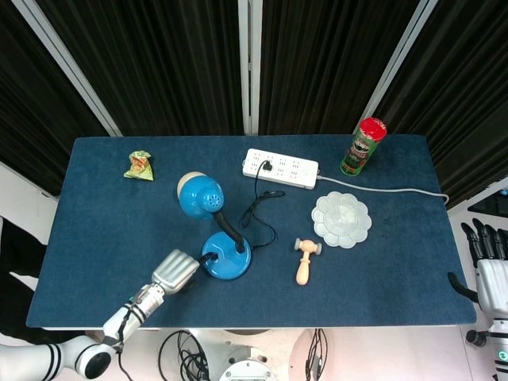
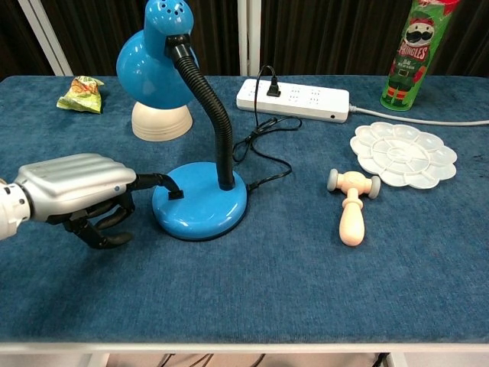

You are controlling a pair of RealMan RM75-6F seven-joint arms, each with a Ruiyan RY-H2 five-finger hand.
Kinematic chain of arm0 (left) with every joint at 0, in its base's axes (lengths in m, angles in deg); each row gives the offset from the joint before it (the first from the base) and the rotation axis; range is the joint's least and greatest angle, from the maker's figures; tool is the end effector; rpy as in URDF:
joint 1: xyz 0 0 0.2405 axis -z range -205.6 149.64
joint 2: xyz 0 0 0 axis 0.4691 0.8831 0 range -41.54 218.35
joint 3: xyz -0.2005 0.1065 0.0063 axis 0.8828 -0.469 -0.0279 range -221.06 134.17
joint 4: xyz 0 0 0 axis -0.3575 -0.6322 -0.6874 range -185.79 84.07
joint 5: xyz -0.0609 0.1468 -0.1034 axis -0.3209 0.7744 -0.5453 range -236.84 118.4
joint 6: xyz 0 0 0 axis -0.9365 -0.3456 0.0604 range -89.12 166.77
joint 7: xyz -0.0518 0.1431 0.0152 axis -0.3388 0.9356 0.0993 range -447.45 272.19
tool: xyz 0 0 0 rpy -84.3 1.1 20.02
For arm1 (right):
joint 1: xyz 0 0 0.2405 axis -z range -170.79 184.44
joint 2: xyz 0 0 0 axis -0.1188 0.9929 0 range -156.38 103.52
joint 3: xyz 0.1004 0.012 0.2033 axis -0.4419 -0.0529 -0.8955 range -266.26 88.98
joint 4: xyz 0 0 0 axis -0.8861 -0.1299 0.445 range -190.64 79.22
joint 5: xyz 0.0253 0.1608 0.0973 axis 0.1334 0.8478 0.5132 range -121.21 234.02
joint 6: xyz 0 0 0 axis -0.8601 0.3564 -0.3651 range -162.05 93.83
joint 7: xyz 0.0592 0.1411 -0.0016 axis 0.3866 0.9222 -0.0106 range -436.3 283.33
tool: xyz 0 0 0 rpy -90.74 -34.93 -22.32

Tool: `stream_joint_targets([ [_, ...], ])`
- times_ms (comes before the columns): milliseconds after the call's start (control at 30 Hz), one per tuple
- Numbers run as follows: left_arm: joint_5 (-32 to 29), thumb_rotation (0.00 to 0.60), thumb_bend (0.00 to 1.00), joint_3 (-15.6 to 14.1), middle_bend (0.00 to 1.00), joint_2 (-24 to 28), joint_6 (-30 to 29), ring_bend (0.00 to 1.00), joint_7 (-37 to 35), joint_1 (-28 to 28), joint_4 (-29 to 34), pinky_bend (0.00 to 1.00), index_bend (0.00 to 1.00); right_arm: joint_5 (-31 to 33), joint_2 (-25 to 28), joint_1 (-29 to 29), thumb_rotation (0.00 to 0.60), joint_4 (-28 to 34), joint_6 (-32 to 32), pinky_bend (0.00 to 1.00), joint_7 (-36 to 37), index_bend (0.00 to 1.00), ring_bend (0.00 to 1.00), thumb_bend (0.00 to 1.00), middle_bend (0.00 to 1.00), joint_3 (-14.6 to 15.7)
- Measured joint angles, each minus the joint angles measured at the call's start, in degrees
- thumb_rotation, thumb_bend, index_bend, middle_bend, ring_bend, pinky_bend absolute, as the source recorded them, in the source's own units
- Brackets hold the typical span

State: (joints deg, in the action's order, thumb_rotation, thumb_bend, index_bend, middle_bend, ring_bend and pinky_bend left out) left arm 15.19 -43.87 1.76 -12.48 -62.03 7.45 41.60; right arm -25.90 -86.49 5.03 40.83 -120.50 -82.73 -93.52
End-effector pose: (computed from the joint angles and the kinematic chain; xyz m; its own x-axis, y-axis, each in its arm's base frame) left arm -0.1492 0.2446 -0.0317 0.6096 0.3819 0.6947 0.7510 -0.5588 -0.3518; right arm -0.2825 -0.1768 0.1909 0.4862 0.0238 0.8735 -0.8706 0.0984 0.4820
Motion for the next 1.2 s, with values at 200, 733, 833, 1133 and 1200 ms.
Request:
stream_joint_targets([
  [200, 0.05, 0.600, 0.38, -0.18, 0.79, -0.05, -0.40, 0.79, 0.21, 0.21, 0.15, 0.83, 0.14, -0.04, -0.04, 0.02, 0.600, -0.05, 0.11, 0.00, 0.06, 0.00, 0.00, 0.18, 0.00, 0.09],
  [733, 6.20, 0.600, 0.33, 0.86, 0.70, 2.33, -14.87, 0.72, -2.23, -3.91, 1.57, 0.77, 0.20, -0.48, 0.73, 0.06, 0.600, 1.01, -0.64, 0.00, -0.24, 0.00, 0.00, 0.18, 0.00, -0.25],
  [833, 8.63, 0.600, 0.23, 1.15, 0.61, 3.68, -22.20, 0.58, -3.52, -6.81, 1.15, 0.69, 0.25, -0.45, 0.70, 0.10, 0.600, 0.88, -0.69, 0.00, -0.35, 0.00, 0.00, 0.18, 0.00, -0.24],
  [1133, 9.57, 0.600, 0.04, 1.17, 0.00, 12.78, -35.81, 0.00, -3.80, -17.70, 0.09, 0.05, 0.13, -0.92, -0.03, -0.16, 0.600, 0.07, -0.17, 0.00, -1.24, 0.00, 0.00, 0.18, 0.00, 0.15],
  [1200, 8.64, 0.600, 0.04, 1.13, 0.00, 15.27, -36.75, 0.00, -4.92, -19.48, 0.43, 0.05, 0.12, -1.23, -0.17, -0.30, 0.600, -0.04, -0.01, 0.00, -2.12, 0.00, 0.00, 0.18, 0.00, 0.32],
])
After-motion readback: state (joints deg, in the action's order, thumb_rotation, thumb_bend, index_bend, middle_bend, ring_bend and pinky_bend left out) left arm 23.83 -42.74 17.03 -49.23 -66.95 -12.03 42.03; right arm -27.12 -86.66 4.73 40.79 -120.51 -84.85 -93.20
